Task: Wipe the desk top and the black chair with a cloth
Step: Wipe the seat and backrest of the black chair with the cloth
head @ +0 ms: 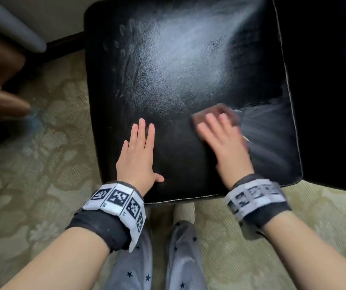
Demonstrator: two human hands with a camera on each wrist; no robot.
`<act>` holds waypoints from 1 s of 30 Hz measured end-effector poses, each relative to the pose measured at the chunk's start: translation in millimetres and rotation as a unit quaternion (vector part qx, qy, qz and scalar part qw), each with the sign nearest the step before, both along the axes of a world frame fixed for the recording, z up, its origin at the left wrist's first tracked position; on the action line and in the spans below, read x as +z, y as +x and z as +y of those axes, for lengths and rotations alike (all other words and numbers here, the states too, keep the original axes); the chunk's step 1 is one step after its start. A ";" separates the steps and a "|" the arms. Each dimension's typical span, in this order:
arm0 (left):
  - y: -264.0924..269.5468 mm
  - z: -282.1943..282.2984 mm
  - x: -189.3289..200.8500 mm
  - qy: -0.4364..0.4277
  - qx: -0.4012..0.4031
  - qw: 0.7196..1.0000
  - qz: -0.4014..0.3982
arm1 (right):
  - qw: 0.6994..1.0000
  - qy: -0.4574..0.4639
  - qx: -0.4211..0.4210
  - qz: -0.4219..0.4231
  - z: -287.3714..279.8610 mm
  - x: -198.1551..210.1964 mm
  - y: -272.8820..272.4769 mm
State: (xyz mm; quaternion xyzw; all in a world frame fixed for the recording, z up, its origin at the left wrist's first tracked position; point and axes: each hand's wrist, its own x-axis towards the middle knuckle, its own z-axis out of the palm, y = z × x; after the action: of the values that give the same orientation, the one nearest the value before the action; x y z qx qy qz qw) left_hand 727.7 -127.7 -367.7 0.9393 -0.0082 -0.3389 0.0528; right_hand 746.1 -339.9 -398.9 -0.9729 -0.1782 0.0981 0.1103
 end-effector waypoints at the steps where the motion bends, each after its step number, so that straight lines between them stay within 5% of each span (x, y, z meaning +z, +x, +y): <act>1: 0.4 -0.8 0.5 0.004 -0.003 1.000 0.001 | 0.996 -0.033 -0.075 0.044 -14.9 6.3 10.6; 3: 0.3 -2.7 0.6 0.012 -0.004 1.000 0.001 | 0.971 -0.084 -0.192 0.113 -28.5 17.6 23.9; 6: 0.4 -5.2 -1.2 0.020 0.002 1.000 -0.001 | 0.957 -0.117 -0.238 0.115 -5.4 18.9 26.6; 11: 1.4 -4.8 0.1 0.025 -0.004 1.000 0.005 | 0.998 0.028 -0.006 0.051 74.0 10.1 -26.3; 15: 1.5 -1.7 1.2 0.022 -0.006 1.000 0.004 | 0.994 0.033 0.099 0.034 47.0 7.6 -18.9; 17: 1.9 -1.4 2.4 0.012 -0.003 1.000 0.003 | 0.998 0.018 0.055 0.019 7.1 6.6 2.2; 21: 3.7 0.3 8.1 -0.029 0.019 0.999 0.002 | 0.980 -0.032 -0.153 0.120 -68.4 16.9 29.4; 24: 13.6 -3.3 13.8 -0.109 0.043 0.992 -0.056 | 0.967 -0.054 -0.230 0.100 -73.0 19.8 33.2; 27: 33.8 -21.6 13.2 -0.153 -0.001 0.987 -0.059 | 0.969 -0.066 -0.210 0.111 -36.1 21.1 22.4; 30: 46.6 -42.1 6.1 -0.104 -0.045 0.993 -0.015 | 0.984 -0.020 -0.103 0.141 -11.0 24.5 3.5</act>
State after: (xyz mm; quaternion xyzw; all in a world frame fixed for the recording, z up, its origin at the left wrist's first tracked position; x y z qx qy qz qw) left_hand 774.3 -169.8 -361.6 0.9322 -0.0864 -0.3243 0.1351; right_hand 749.7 -350.9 -374.5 -0.9644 -0.0580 0.2258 0.1246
